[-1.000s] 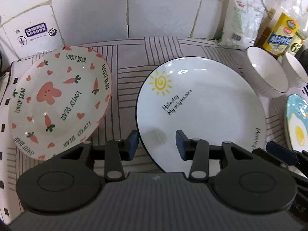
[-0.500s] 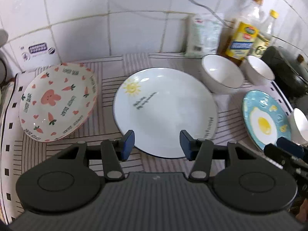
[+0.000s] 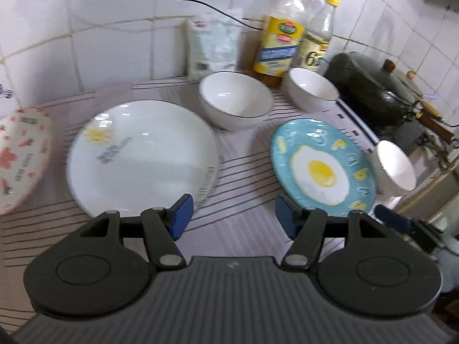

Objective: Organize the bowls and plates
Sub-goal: 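Move both grippers to the blue egg plate rim and close on it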

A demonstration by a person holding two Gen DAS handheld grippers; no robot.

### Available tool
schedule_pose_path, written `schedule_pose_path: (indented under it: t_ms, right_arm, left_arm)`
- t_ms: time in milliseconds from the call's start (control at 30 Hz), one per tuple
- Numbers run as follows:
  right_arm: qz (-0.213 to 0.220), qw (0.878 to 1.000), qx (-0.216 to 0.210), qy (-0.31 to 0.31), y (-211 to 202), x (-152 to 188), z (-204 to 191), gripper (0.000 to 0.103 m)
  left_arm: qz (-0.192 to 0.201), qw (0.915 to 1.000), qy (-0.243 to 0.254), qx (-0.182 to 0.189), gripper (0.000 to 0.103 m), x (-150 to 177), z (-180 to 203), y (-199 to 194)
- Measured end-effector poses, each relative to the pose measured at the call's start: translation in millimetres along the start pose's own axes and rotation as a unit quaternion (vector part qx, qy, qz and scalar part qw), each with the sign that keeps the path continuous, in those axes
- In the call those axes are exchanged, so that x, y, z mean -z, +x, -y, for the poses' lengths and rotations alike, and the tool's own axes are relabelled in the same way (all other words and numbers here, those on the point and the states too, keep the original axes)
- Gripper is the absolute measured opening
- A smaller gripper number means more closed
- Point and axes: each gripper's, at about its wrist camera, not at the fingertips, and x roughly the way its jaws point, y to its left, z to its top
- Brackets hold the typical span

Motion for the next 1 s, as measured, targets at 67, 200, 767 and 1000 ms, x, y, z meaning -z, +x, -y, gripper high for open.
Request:
schedule_pose_path:
  t_ms: [67, 200, 767, 1000]
  right_arm:
    - [-0.002, 1.0, 0.022, 0.007, 7.0, 1.3, 8.0, 0.057]
    - [-0.001, 0.998, 0.047, 0.036, 14.4, 6.7, 23.0, 0.057]
    - [0.012, 0.988, 0.052, 0.142, 56.4, 16.4, 65.0, 0.057]
    - [0.013, 0.989, 0.048, 0.137, 65.2, 13.9, 64.7, 0.048]
  left_arm:
    - [-0.004, 0.9999, 0.004, 0.009, 0.065, 0.5, 9.6, 10.6]
    - [-0.014, 0.9995, 0.021, 0.018, 0.065, 2.2, 26.6, 34.4]
    - [-0.046, 0.9988, 0.002, 0.019, 0.061, -6.7, 49.7, 122.7]
    - [-0.049, 0.9982, 0.017, 0.029, 0.029, -10.7, 49.8, 130.1]
